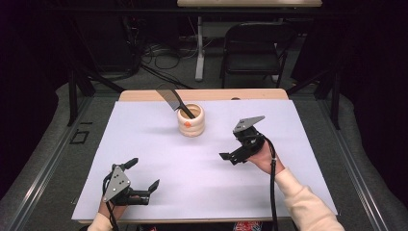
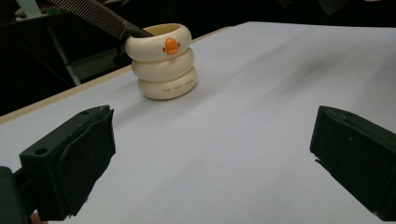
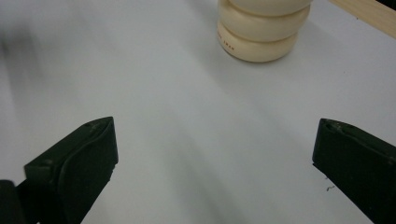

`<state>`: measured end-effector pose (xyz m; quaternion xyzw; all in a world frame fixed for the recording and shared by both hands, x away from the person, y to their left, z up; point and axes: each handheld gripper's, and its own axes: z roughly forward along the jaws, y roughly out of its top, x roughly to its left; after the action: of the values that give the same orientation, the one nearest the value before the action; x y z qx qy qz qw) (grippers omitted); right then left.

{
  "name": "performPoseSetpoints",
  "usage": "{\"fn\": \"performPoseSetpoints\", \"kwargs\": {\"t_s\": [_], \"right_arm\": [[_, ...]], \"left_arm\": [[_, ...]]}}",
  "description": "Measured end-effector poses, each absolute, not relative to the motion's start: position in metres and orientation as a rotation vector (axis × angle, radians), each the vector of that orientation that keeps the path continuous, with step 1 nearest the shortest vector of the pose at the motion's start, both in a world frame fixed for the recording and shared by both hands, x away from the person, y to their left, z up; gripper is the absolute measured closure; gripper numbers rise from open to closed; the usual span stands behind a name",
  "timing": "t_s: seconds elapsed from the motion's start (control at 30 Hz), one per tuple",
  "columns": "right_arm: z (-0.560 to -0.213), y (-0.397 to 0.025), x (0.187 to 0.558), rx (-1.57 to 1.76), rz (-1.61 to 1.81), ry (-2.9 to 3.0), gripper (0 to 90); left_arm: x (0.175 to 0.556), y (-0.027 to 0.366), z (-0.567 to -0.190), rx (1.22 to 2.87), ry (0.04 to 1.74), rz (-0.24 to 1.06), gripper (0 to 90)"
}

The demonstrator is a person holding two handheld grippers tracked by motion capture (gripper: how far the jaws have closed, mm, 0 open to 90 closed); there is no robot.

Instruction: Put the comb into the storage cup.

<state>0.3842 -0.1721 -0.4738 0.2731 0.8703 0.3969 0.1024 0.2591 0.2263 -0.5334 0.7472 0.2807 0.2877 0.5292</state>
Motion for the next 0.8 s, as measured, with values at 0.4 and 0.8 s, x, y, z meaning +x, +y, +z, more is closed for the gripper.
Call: {"fn": "performPoseSetpoints", "kwargs": {"t_s": [0.4,0.8], "right_arm": [[-0.476,-0.189,0.366,0.834,1.176,2.537,0.0],[-0.481,-0.205,0.342,0.846,1.182,2.497,0.0]], "left_arm": [[0.259,0.226,-0.533,1.784,0.671,0.688,0.1],[0.259,0.227,-0.533,1.783,0.673,0.686,0.1]]}}
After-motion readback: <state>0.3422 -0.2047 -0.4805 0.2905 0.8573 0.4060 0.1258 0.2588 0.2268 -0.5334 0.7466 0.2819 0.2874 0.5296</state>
